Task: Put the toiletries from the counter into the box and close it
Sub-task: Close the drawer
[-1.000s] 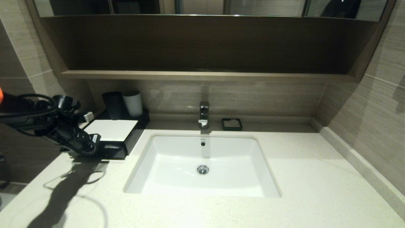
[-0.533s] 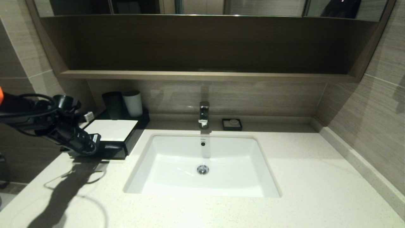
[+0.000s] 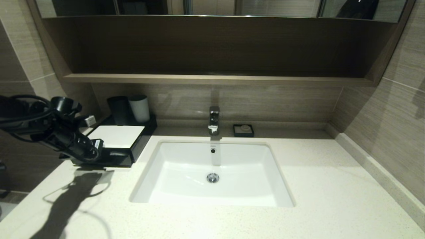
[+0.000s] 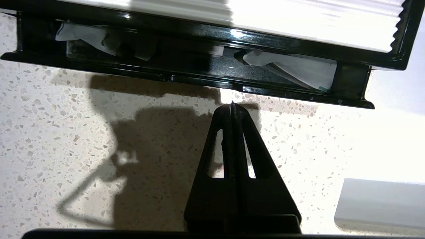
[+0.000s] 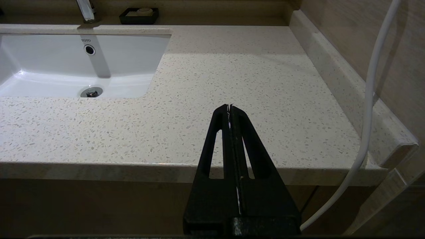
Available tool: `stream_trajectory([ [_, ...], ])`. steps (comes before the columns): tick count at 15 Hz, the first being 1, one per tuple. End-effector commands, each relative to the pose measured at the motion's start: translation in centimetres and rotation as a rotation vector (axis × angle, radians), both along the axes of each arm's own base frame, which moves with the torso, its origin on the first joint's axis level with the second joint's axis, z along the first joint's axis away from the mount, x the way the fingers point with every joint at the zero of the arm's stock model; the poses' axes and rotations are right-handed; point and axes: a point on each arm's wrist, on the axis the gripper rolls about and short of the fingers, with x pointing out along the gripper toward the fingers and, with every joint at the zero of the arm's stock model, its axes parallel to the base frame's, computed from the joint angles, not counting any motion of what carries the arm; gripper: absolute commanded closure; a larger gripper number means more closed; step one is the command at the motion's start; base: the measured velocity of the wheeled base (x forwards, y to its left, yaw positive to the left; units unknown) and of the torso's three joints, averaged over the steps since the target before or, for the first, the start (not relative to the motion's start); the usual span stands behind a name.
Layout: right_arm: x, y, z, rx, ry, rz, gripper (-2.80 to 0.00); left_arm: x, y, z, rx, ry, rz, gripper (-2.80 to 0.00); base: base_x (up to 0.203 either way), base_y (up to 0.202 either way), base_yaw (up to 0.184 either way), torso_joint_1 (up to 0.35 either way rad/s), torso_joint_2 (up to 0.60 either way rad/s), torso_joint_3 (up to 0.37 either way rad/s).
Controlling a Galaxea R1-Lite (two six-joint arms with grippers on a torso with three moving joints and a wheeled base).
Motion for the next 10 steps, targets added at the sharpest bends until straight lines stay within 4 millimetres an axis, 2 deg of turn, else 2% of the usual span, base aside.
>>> stream_trajectory([
  [1,0.0,0.0,0.0,0.0,0.0,0.0,0.0,0.3,0.1,-0.7,-0.001,0.02,-0.001,0.0,0.0,0.0,0.0,0.0,0.0,0.0],
  [10,0.0,0.0,0.0,0.0,0.0,0.0,0.0,2.5,0.6,-3.7,0.003,0.061,0.009,0.0,0.0,0.0,0.0,0.0,0.0,0.0],
])
